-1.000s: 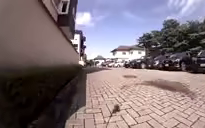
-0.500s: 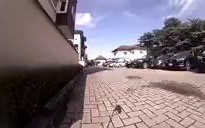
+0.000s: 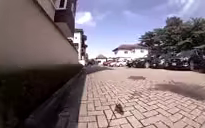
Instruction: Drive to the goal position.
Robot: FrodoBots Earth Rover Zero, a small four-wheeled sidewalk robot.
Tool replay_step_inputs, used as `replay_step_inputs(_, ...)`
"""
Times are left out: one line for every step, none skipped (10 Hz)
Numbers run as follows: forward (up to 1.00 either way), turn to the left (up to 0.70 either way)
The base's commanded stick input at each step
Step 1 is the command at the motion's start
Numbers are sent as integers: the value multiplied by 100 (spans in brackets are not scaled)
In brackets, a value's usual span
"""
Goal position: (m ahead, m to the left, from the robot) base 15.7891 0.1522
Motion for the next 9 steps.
replay_step_inputs(69,3)
replay_step_inputs(69,3)
replay_step_inputs(69,3)
replay_step_inputs(69,3)
replay_step_inputs(69,3)
replay_step_inputs(69,3)
replay_step_inputs(69,3)
replay_step_inputs(69,3)
replay_step_inputs(69,3)
